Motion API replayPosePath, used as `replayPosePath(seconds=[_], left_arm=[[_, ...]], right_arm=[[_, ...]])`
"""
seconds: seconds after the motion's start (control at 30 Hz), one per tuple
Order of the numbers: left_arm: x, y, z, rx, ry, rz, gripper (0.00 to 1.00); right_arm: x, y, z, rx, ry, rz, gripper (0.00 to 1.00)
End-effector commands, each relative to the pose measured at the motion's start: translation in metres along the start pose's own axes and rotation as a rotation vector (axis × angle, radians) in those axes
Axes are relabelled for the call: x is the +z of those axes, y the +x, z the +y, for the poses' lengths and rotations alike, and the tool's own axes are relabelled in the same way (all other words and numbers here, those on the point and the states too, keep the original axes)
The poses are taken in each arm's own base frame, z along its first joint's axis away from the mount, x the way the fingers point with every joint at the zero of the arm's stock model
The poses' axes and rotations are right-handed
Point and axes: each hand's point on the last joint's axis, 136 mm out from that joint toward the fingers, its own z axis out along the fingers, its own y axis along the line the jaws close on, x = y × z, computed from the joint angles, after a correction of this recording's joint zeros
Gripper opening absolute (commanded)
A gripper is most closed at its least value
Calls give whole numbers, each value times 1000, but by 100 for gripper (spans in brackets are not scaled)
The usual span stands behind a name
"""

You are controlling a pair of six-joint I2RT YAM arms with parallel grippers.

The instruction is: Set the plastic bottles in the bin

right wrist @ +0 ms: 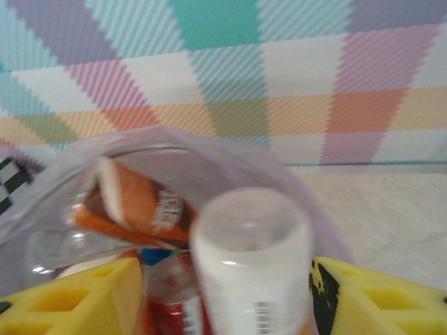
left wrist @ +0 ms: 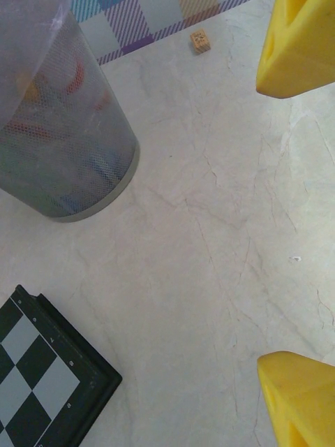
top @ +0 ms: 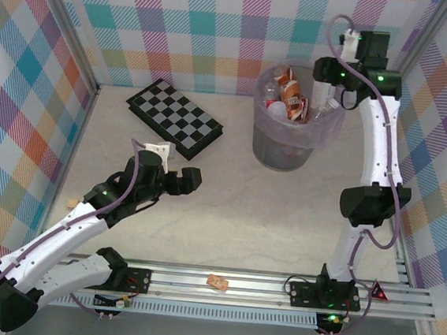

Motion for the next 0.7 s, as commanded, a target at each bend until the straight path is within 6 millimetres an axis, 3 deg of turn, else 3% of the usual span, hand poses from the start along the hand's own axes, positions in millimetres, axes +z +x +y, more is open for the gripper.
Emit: replayPosePath(seconds=[0.0,0.27,0.4,0.53,0.67], left_arm=[[0,-3,-2,21,1,-13,93],[-2,-2,0,12,-6,-12,93],[-3,-2,0,12,-6,-14,92],[-3,-3,3,12,-25,-14,93],[-1,-3,5,20,-42,-9,93]], right_arm=[[10,-2,6,36,-54,-8,65],[48,34,35,99,-244,103,59],[65,53,39,128,-287,146,57],[70,62,41,135,-309,168,56],[56,52,48,121,-334,143,57]])
